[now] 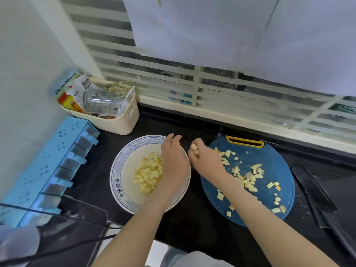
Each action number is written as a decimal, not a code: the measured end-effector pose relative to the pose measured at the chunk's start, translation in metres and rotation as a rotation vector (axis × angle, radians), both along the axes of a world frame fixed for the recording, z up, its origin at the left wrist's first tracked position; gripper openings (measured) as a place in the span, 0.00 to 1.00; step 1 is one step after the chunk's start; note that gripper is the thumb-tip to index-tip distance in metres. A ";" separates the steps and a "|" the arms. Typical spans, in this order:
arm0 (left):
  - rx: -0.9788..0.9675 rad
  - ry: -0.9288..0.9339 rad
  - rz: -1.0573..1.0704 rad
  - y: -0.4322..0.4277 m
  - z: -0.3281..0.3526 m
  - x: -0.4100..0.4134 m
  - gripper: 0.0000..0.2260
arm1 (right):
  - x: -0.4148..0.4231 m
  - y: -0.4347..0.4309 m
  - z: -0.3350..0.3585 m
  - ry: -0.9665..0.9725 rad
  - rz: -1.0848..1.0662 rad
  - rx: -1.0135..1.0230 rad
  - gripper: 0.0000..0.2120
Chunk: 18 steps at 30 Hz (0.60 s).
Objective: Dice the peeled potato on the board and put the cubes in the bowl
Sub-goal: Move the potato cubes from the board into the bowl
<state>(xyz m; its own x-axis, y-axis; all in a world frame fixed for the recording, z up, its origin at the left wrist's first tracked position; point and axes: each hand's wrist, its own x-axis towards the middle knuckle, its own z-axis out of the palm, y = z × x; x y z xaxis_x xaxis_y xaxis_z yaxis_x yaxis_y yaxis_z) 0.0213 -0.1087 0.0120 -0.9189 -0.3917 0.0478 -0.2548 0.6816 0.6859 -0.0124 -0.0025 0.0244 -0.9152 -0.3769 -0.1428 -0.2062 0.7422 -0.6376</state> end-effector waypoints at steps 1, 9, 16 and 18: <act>0.019 -0.011 0.050 -0.015 -0.001 0.004 0.23 | 0.004 -0.017 -0.001 0.008 0.075 0.036 0.09; 0.022 -0.086 0.031 -0.086 -0.014 0.033 0.17 | 0.022 -0.069 -0.033 0.047 0.317 0.315 0.20; -0.023 -0.007 -0.139 -0.053 -0.013 0.028 0.19 | 0.007 0.001 -0.047 0.218 -0.062 0.086 0.26; -0.046 0.031 -0.214 -0.036 -0.011 0.023 0.19 | -0.006 0.033 -0.061 0.102 -0.178 0.229 0.29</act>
<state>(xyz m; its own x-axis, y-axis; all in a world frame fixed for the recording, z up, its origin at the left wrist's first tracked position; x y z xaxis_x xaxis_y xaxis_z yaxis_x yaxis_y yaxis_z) 0.0443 -0.1449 0.0005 -0.9787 -0.1842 0.0903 -0.0801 0.7486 0.6582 -0.0185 0.0308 -0.0362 -0.9779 -0.1781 -0.1095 -0.1145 0.8945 -0.4321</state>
